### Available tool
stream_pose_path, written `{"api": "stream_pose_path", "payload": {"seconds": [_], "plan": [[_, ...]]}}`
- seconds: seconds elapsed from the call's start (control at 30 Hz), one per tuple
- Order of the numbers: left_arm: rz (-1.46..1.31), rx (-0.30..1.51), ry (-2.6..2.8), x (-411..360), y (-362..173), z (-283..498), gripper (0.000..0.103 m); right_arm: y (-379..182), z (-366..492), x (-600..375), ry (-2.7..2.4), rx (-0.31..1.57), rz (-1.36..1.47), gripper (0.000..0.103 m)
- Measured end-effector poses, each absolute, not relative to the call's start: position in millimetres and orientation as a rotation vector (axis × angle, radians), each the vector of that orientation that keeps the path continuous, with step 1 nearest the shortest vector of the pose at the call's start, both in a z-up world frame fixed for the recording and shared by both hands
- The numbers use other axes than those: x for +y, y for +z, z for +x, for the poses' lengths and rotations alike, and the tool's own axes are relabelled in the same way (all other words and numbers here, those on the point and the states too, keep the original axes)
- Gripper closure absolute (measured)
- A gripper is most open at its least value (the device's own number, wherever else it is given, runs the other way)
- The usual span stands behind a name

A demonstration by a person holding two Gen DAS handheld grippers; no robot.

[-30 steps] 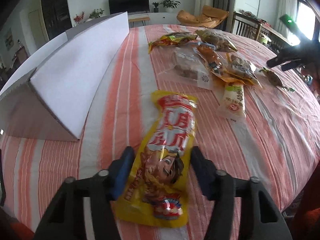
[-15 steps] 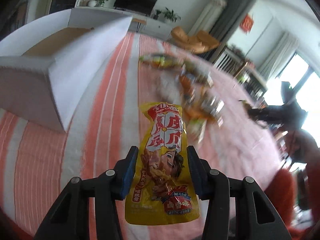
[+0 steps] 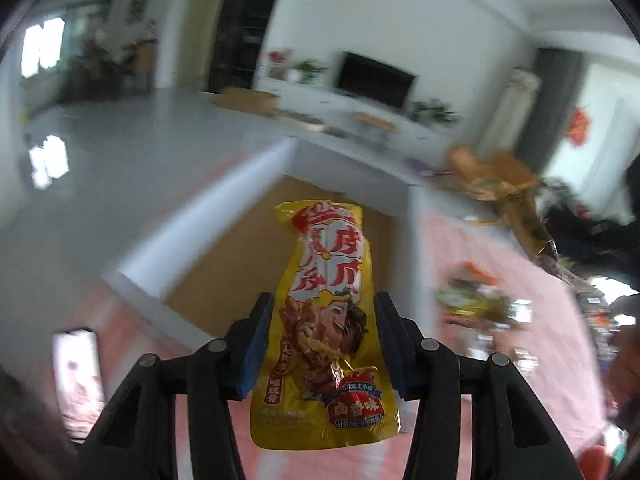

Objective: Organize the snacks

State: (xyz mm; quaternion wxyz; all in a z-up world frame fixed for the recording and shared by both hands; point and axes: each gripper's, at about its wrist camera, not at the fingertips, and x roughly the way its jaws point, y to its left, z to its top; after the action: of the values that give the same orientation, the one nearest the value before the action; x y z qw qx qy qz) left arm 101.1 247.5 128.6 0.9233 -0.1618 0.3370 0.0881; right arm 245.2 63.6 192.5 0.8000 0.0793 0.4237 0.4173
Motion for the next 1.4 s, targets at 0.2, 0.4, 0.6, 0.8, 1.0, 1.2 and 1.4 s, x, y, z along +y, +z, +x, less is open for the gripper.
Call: {"api": "stream_pose_path", "payload": {"seconds": [0.2,0.4,0.6,0.8,1.0,1.2,1.4], "plan": [[-0.321,0.588,0.294,242,116,72,0.002,185,228,75,0.901,0.814,0.109,0.021],[-0.349,0.610,0.069,176,107,51,0.002,108,210,-56,0.590,0.802,-0.090,0.021],[-0.174,0.753,-0.261,37,61,53,0.002,24,181,-221,0.195,0.878,-0.125,0.021],[0.006,0.910,-0.264,-27,-13,77,0.002,-14,145,-294,0.030,0.934,-0.040,0.021],[-0.005,0.943,-0.187,-7,-47,78,0.002,-19,130,-304,0.021,0.913,-0.008,0.020],[0.033,0.931,-0.136,-7,-59,80,0.002,-30,138,-301,0.025,0.915,-0.003,0.017],[0.049,0.930,-0.127,-9,-59,82,0.000,-32,143,-300,0.025,0.916,-0.005,0.017]]}}
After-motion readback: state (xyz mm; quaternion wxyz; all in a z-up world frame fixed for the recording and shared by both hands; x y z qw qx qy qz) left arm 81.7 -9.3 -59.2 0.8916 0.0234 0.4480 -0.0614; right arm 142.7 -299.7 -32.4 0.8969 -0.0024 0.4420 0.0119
